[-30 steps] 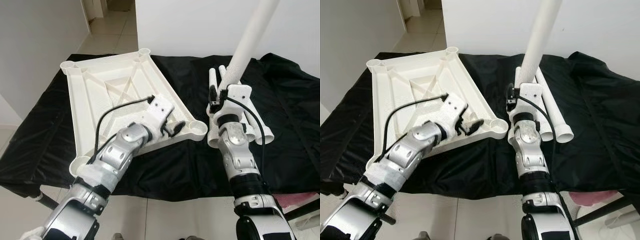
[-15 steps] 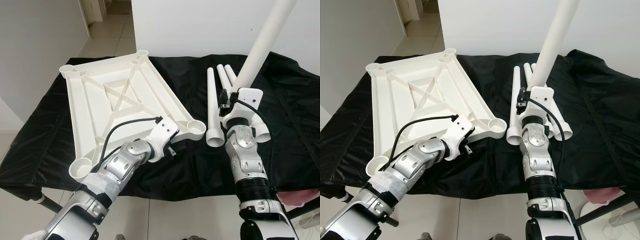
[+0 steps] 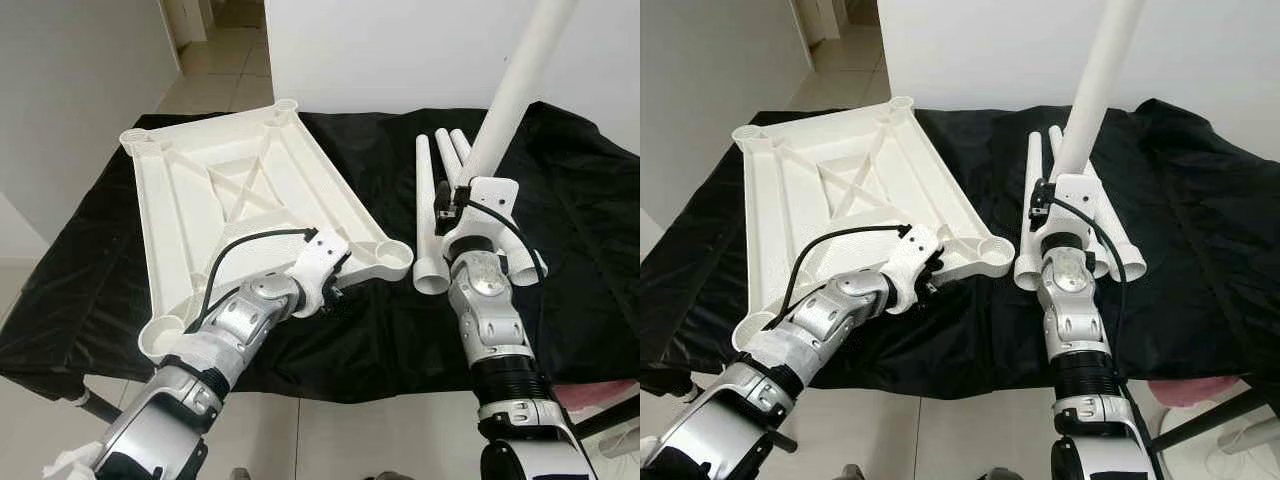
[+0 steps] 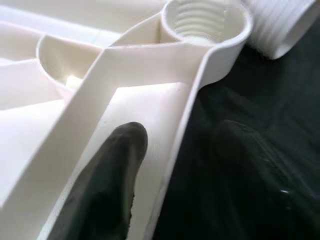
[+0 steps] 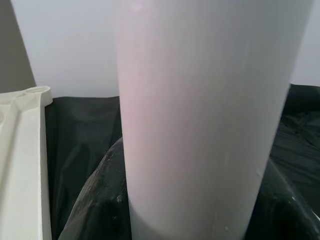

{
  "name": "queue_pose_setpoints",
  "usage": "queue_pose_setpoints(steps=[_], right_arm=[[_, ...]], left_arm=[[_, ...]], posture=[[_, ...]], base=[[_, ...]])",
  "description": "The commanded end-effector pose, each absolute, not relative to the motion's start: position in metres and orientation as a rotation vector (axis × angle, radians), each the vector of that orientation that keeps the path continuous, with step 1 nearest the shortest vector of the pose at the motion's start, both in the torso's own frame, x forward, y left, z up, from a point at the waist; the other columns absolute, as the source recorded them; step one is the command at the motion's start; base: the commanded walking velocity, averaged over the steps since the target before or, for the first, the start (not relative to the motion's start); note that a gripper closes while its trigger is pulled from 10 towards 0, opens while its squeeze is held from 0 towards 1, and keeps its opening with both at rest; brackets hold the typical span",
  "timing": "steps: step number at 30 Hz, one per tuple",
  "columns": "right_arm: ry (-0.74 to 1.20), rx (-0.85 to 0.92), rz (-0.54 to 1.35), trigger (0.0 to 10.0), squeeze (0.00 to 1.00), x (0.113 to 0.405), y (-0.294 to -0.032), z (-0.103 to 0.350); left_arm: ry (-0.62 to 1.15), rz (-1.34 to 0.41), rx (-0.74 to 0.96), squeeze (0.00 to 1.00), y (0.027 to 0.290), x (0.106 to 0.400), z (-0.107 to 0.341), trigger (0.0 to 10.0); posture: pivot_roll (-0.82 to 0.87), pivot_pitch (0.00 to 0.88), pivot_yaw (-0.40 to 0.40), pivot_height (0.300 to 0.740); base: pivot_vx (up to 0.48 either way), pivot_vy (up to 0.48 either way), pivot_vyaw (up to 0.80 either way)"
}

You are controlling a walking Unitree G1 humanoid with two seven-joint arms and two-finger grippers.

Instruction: Building children table

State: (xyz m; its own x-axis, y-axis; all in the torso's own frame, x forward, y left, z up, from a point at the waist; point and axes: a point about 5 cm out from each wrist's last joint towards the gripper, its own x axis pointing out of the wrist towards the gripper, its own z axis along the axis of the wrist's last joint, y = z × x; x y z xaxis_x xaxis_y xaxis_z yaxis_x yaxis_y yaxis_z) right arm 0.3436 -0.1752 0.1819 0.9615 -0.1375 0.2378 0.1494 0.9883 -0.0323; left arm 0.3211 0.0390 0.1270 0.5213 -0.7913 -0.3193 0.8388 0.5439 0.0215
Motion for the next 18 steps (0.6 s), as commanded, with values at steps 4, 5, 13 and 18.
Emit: queue_pose_setpoints(steps=[4, 5, 13, 18], right_arm=[[-0.237, -0.057, -0.145, 10.0, 0.00, 0.344, -0.176, 0.185], [-0.237, -0.059, -0.144, 10.0, 0.00, 0.345, -0.176, 0.185], [-0.231, -0.060, -0.141, 10.0, 0.00, 0.346, -0.175, 0.183], [-0.223, -0.064, -0.130, 10.0, 0.00, 0.348, -0.172, 0.182]], left_arm=[[0.334, -1.271, 0.167, 0.00, 0.039, 0.300, 0.123, 0.0], [0.334, -1.303, 0.183, 0.00, 0.041, 0.296, 0.122, 0.0], [0.344, -1.419, 0.233, 0.00, 0.048, 0.278, 0.119, 0.0], [0.356, -1.438, 0.276, 0.00, 0.052, 0.272, 0.117, 0.0]], posture=[[-0.08, 0.000, 0.051, 0.740], [-0.08, 0.000, 0.051, 0.740], [-0.07, 0.000, 0.049, 0.740], [-0.06, 0.000, 0.043, 0.740]], base=[[0.000, 0.000, 0.00], [0.000, 0.000, 0.00], [0.000, 0.000, 0.00], [0.000, 0.000, 0.00]])
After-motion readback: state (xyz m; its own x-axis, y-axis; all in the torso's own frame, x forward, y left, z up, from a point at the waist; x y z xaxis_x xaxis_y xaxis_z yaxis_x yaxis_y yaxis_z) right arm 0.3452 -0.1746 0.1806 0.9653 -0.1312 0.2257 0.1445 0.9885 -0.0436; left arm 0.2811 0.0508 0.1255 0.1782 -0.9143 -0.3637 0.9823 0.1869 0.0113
